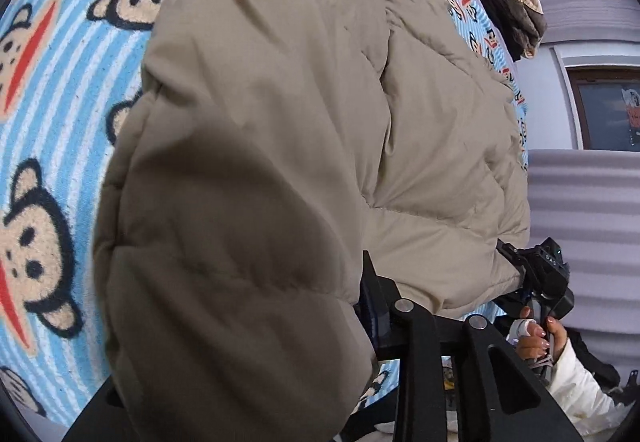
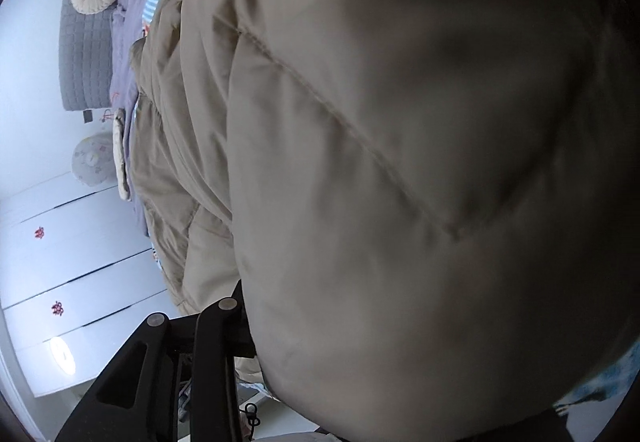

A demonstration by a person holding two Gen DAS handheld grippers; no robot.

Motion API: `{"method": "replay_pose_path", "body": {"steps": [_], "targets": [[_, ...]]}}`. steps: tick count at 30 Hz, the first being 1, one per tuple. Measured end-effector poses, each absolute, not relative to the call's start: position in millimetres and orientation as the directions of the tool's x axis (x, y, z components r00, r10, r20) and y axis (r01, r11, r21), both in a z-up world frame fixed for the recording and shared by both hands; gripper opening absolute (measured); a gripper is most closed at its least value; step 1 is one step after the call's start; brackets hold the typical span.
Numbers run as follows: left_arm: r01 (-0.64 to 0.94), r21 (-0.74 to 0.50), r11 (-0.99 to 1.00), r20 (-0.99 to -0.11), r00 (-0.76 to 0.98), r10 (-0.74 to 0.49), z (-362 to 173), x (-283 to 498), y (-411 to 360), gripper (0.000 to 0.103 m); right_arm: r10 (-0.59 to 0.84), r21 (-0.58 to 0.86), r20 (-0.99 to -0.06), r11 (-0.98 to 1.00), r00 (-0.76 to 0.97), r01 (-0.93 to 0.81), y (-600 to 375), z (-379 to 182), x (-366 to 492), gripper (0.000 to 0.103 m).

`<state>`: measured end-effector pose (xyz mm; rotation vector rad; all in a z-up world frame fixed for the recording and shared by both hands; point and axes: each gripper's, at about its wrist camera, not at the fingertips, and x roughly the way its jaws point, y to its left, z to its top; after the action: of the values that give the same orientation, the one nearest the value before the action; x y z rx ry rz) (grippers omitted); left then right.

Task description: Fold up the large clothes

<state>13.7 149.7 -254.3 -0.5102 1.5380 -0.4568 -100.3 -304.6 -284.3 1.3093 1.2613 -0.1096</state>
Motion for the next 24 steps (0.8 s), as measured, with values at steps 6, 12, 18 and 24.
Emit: {"method": "replay_pose_path", "body": {"steps": [6, 12, 18, 24], "targets": [[-0.02, -0.494, 0.869, -0.868, 0.075, -0.491, -214, -6, 175, 0.036, 0.555, 0.591, -0.767, 0.417, 0.322, 0.69, -313, -262, -93, 0.05], [-0.053, -0.348, 0.936, -0.923, 0.192, -0.333, -171, -23, 194, 0.036, 0.547, 0.574, -0.79, 0.5, 0.278, 0.648, -319, -227, -113, 0.051], [-0.068, -0.33, 0.942, -0.91, 0.287, -0.298, -147, -18, 215, 0.036, 0.508, 0.598, -0.801, 0.659, 0.316, 0.456, -319, -174, -129, 0.041], [0.026, -0.155, 0.988, -0.978, 0.137, -0.157, -218, -6, 165, 0.036, 0.35, 0.488, -0.866, 0.748, 0.357, 0.449, -316, -161, -97, 0.039]]}}
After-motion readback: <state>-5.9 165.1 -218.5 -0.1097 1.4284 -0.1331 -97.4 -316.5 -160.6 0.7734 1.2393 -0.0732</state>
